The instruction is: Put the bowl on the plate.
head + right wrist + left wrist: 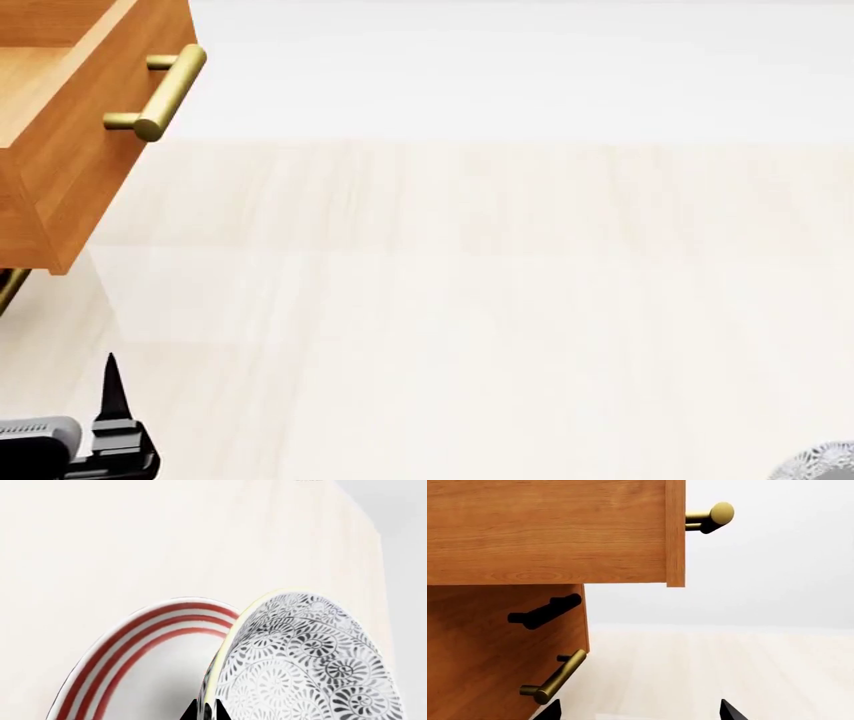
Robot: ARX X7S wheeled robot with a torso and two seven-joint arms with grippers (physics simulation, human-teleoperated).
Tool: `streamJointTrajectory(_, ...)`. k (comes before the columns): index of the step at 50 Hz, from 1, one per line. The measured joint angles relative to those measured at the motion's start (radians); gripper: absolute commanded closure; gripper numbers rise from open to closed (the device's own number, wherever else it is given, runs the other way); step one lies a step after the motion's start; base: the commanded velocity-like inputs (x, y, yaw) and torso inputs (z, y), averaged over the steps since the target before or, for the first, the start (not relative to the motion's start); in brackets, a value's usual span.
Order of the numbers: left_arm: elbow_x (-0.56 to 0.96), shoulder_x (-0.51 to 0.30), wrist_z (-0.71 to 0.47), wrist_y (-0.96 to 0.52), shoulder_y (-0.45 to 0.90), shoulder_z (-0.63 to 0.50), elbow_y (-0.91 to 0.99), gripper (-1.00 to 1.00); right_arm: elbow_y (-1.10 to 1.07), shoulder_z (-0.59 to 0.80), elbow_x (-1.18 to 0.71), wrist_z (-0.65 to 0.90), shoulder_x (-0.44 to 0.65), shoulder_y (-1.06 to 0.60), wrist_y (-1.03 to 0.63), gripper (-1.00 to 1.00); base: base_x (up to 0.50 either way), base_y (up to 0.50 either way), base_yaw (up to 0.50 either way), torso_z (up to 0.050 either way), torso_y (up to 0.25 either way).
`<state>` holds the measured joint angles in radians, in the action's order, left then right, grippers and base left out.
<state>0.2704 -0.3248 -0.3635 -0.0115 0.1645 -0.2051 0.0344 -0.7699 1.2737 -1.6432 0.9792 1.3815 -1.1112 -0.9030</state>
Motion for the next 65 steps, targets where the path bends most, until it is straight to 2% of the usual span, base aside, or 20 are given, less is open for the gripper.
streamJointTrajectory(21, 0.002, -0.003, -0.005, -0.001, 0.0, -0.006, 0.002, -1.0, -0.033, 0.023, 0.09, -0.049, 0.074, 0.089, 0.166, 1.0, 0.0, 0.0, 0.0, 0.0, 0.0)
streamJointTrajectory(65, 0.008, -0.009, -0.012, 0.006, 0.004, -0.015, -0.007, -1.0, -0.012, 0.065, 0.182, -0.104, 0.102, 0.188, 0.331, 1.0, 0.0, 0.0, 0.0, 0.0, 0.0)
